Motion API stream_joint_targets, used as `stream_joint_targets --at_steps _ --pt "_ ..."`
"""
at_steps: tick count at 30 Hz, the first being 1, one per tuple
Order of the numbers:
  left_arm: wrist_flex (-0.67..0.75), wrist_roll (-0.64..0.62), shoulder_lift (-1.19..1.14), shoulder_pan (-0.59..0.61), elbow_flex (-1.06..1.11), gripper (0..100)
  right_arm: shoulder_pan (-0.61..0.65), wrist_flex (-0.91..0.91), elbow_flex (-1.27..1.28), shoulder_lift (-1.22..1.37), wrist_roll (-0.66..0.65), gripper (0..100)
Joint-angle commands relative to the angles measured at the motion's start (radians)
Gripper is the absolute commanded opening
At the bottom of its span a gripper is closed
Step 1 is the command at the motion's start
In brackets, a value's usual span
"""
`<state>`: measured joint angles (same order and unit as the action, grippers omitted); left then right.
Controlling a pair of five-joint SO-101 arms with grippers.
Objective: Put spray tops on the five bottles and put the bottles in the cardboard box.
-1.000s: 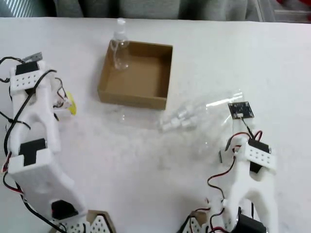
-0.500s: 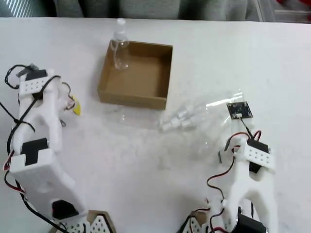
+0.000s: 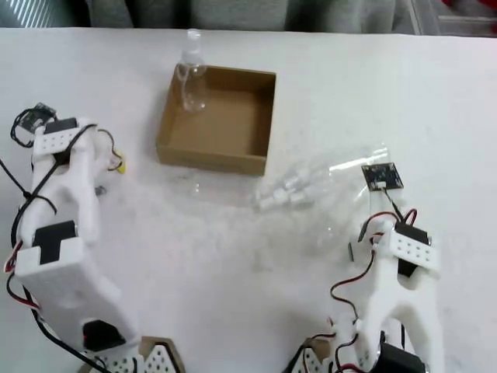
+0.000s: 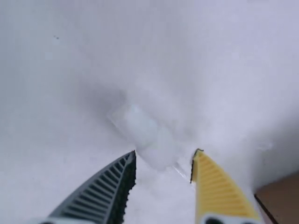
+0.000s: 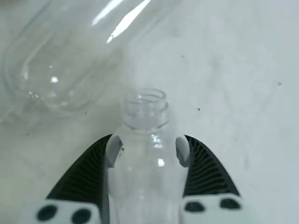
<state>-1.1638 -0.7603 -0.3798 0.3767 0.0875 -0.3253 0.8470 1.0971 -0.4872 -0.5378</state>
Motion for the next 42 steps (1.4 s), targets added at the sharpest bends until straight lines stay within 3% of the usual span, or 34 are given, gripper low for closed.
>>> stream_joint_targets --at_steps 1,9,14,19,25,29,38,40,42 --pt "0.008 0.052 0.005 0.022 0.006 21 0.008 -0.013 -0.002 -0.025 -0.009 1.7" --pt "0.017 0.064 0.007 0.036 0.043 21 0.008 -0.008 0.000 -0.025 -0.041 1.7" --pt "0.049 -0.058 0.005 0.042 0.054 21 0.010 -0.010 0.009 -0.031 -0.044 1.7" --pt "0.069 0.006 0.005 0.036 0.068 20 0.010 -0.012 0.009 -0.031 -0.044 1.7" --pt "0.084 0.189 0.010 0.025 0.064 2 0.010 -0.012 0.009 -0.031 -0.044 1.7" --pt "0.087 0.330 0.015 0.010 0.068 3 0.010 -0.012 0.009 -0.031 -0.043 1.7" --pt "0.028 0.890 0.108 -0.147 0.055 5 0.010 -0.013 0.009 -0.031 -0.043 1.7" --pt "0.011 0.993 0.151 -0.183 0.063 11 0.010 -0.013 0.009 -0.031 -0.043 1.7" --pt "-0.002 0.984 0.168 -0.191 0.064 20 0.010 -0.013 0.009 -0.031 -0.043 1.7"
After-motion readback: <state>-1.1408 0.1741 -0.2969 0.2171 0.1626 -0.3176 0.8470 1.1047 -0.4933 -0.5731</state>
